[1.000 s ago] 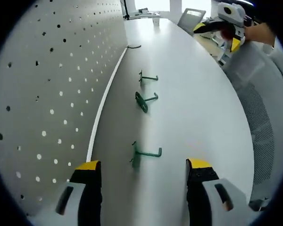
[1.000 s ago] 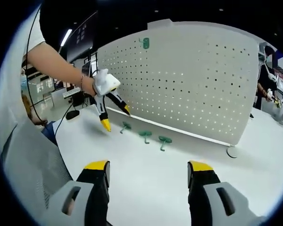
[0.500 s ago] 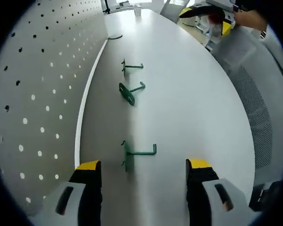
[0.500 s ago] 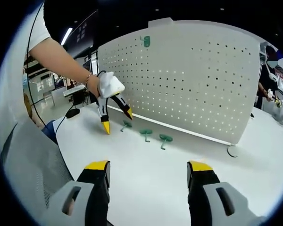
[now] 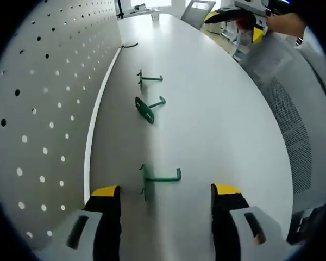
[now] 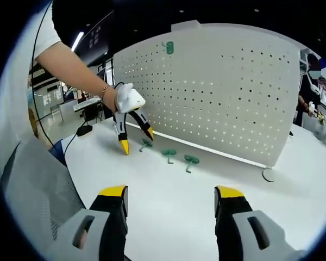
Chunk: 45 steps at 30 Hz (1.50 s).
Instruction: Insert the hook assembly into the mounting plate slot until the hook locks in place.
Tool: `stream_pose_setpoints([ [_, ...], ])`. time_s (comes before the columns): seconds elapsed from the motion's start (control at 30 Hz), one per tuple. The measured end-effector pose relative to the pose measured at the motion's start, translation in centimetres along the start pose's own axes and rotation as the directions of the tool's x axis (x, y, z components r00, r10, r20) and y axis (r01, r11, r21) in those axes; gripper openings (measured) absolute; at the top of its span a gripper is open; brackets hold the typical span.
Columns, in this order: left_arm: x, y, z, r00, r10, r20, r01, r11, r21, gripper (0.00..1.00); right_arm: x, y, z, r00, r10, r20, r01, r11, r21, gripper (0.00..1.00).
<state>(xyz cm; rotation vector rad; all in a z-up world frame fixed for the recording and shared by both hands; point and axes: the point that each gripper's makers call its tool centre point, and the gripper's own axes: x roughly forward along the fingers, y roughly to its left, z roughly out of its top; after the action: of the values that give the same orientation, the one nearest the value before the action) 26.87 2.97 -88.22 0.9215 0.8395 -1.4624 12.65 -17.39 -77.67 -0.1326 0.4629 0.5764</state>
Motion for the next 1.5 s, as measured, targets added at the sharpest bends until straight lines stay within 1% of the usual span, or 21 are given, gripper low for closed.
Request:
stream_pose_setpoints([
  [0.1, -0.1, 0.1, 0.0, 1.0, -0.002, -0.002, 0.002, 1.0, 0.006, 0.6, 0.0, 0.0, 0.0, 1.0, 0.003, -0.001, -0.003, 1.0, 0.0, 0.62],
  [0.27, -0.2, 0.8, -0.2, 1.0, 0.016, -0.018, -0.017, 1.0, -0.02, 0.47, 0.0, 0.0, 0.0, 1.0, 0.0, -0.001, 0.0, 1.0, 0.004, 0.62],
  [0.4, -0.1, 1.3, -0.2, 0.999, 0.035, -0.019, -0.036, 0.998, -0.051, 0.41, 0.0, 0.0, -0.1, 1.0, -0.001, -0.005, 0.001, 1.0, 0.004, 0.63],
  [0.43, -0.1, 1.4, -0.1, 0.999, 0.05, -0.018, -0.052, 0.995, -0.087, 0.4, 0.0, 0.0, -0.2, 1.0, 0.001, -0.01, -0.001, 1.0, 0.005, 0.63],
  [0.53, -0.1, 1.4, 0.1, 0.999, 0.049, -0.02, -0.05, 0.997, -0.05, 0.27, 0.1, 0.0, -0.2, 1.0, 0.002, -0.011, -0.002, 1.0, 0.006, 0.63],
  [0.57, -0.1, 1.4, 0.1, 0.998, 0.053, -0.02, -0.054, 0.997, -0.051, 0.23, 0.1, 0.0, -0.3, 1.0, 0.002, -0.013, -0.002, 1.0, 0.004, 0.63],
  [0.73, -0.1, 1.6, 0.2, 0.997, 0.069, -0.031, -0.071, 0.995, -0.067, 0.17, 0.1, 0.0, -0.4, 1.0, 0.003, -0.013, -0.003, 1.0, 0.009, 0.63],
  [0.9, -0.1, 2.1, 0.1, 0.993, 0.107, -0.058, -0.111, 0.992, -0.055, 0.06, 0.0, -0.1, -0.2, 1.0, -0.001, -0.009, 0.001, 1.0, 0.011, 0.63],
  [0.97, -0.1, 2.3, 0.1, 0.991, 0.118, -0.061, -0.122, 0.991, -0.06, 0.04, 0.0, -0.2, -0.1, 1.0, -0.004, 0.001, 0.004, 1.0, 0.018, 0.63],
  [1.03, -0.1, 2.2, 0.1, 0.991, 0.118, -0.065, -0.122, 0.991, -0.061, 0.04, 0.0, -0.2, -0.2, 1.0, -0.004, -0.002, 0.004, 1.0, 0.02, 0.63],
  [1.1, -0.1, 2.3, 0.1, 0.99, 0.121, -0.066, -0.124, 0.992, -0.039, 0.04, 0.0, -0.2, -0.1, 1.0, -0.004, 0.001, 0.004, 1.0, 0.017, 0.63],
  [1.23, -0.1, 2.3, 0.1, 0.99, 0.123, -0.067, -0.127, 0.99, -0.057, 0.04, 0.0, -0.2, -0.1, 1.0, -0.006, 0.002, 0.006, 1.0, 0.019, 0.63],
  [1.5, -0.1, 2.4, 0.1, 0.99, 0.124, -0.065, -0.127, 0.991, -0.043, 0.04, 0.0, -0.2, -0.1, 1.0, -0.004, 0.0, 0.004, 1.0, 0.017, 0.63],
])
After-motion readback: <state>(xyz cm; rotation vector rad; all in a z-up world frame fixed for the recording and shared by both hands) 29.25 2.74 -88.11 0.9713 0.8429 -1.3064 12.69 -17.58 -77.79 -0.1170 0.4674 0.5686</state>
